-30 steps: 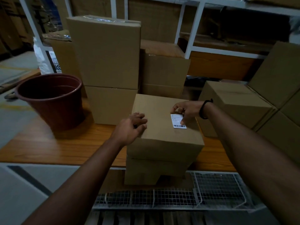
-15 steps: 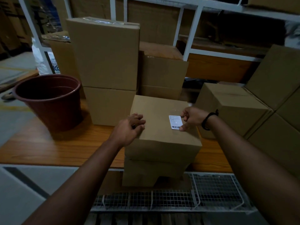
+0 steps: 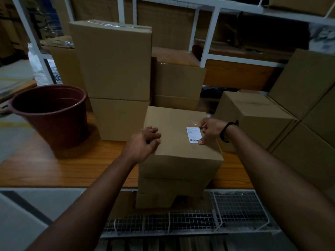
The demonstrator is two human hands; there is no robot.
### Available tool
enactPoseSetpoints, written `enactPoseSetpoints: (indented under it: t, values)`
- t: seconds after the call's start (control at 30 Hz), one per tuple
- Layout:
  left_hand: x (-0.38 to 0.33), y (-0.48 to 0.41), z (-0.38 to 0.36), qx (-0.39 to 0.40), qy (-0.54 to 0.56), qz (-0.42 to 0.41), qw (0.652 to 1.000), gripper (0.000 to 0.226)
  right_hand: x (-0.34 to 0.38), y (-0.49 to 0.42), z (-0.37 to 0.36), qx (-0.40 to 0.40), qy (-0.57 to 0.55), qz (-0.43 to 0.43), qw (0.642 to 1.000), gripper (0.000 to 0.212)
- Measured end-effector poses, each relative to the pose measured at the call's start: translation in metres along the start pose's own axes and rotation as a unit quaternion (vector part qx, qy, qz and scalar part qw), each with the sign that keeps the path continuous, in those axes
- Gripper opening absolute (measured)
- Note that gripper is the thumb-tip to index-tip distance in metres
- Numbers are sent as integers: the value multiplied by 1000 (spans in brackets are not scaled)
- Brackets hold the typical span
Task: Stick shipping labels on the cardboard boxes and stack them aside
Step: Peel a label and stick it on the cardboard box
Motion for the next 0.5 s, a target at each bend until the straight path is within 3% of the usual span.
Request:
enactPoseSetpoints:
  t: [0.2,0.5]
  values:
    - [1,0,0,0,11,0,1000,32,3,4,-2,-10,19,-14,1000,68]
    - [2,0,-1,4,4,-3,1000,32,5,9,-2,-8,0,-14,1000,54]
Point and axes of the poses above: each hand's wrist, its own y-axis away from the middle knuckle, its own z-axis out of the back of the hand, x = y × z, the point moved 1 cm from there along -y, towards the middle knuckle, and after that the axes turned 5 degrees about x, right-handed, at the moved point
